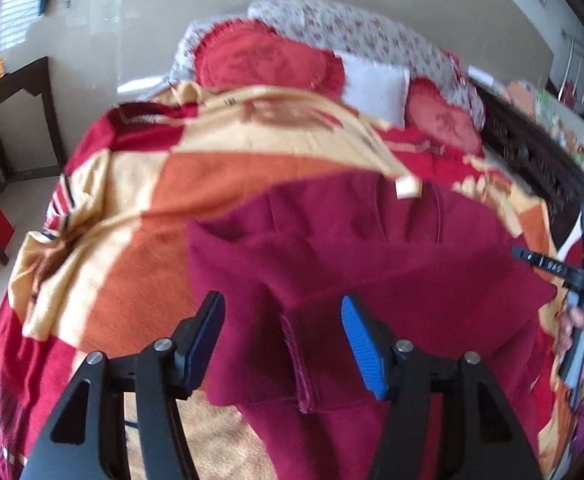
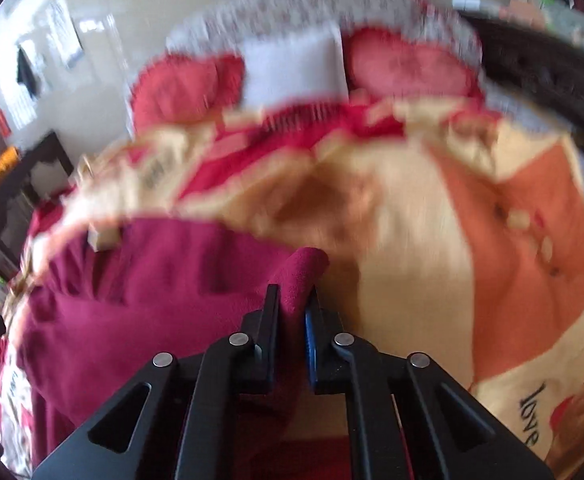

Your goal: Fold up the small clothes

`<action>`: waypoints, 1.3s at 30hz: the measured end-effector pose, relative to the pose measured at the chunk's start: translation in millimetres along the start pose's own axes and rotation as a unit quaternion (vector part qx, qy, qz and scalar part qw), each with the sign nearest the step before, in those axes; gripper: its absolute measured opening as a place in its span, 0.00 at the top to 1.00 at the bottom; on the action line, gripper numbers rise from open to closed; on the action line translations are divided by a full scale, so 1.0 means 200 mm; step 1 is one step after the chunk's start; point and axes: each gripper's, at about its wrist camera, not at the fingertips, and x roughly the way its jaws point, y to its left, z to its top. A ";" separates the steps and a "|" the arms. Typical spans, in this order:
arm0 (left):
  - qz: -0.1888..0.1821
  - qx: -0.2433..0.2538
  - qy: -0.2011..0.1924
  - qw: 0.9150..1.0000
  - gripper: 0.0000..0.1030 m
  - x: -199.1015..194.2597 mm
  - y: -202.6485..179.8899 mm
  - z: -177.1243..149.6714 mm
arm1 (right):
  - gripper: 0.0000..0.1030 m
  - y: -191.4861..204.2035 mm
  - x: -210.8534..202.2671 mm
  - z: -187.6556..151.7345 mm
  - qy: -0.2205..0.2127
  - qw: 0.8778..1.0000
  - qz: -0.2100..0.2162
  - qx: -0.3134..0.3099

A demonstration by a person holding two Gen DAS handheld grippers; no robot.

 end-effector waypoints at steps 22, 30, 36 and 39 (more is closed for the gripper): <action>0.001 0.039 0.030 0.999 0.85 0.18 -0.11 0.00 | 0.89 -0.04 -0.36 -0.35 0.002 0.999 0.045 0.016; -0.027 0.020 -0.008 0.999 0.89 0.02 -0.06 0.14 | 0.89 0.01 -0.46 -0.40 -0.006 0.999 0.051 -0.007; 0.024 0.006 0.020 0.999 0.89 0.17 -0.01 0.16 | 0.89 0.11 -0.39 -0.33 -0.011 0.999 0.045 -0.027; 0.060 0.021 0.028 0.998 0.78 0.24 -0.01 0.12 | 0.89 0.15 -0.24 -0.32 0.023 0.998 0.031 -0.039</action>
